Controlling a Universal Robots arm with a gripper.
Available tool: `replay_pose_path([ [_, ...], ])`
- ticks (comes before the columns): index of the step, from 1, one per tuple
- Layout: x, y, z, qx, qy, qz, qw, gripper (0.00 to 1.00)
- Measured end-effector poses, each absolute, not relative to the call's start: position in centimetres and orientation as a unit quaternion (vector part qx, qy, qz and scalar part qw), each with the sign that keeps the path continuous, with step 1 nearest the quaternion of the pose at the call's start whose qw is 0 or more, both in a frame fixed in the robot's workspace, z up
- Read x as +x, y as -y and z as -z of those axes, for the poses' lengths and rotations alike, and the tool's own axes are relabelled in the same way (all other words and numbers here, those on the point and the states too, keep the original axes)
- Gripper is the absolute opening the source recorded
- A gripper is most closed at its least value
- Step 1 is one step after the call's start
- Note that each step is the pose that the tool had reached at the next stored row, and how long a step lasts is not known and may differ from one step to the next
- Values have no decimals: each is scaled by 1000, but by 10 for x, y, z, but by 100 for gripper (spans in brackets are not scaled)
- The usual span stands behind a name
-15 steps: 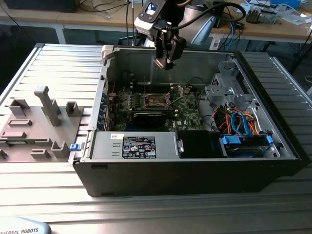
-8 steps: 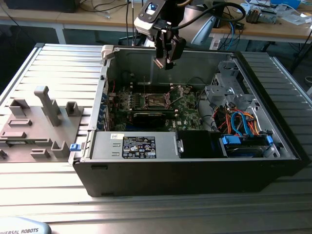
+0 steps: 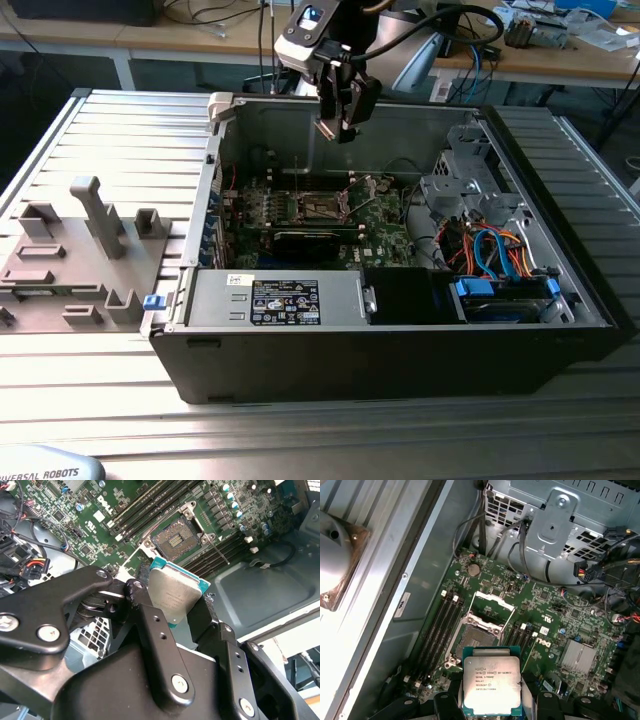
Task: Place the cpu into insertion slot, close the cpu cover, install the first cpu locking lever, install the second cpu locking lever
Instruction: 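Place the cpu into insertion slot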
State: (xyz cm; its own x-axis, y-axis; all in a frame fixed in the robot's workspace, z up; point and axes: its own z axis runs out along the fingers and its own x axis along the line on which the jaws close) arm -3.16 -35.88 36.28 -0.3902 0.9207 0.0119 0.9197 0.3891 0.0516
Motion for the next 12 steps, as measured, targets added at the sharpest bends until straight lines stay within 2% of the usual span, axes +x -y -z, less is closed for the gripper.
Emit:
replay_pose_path([
  [12,-32,359,-363,557,-830,-25,9,54],
])
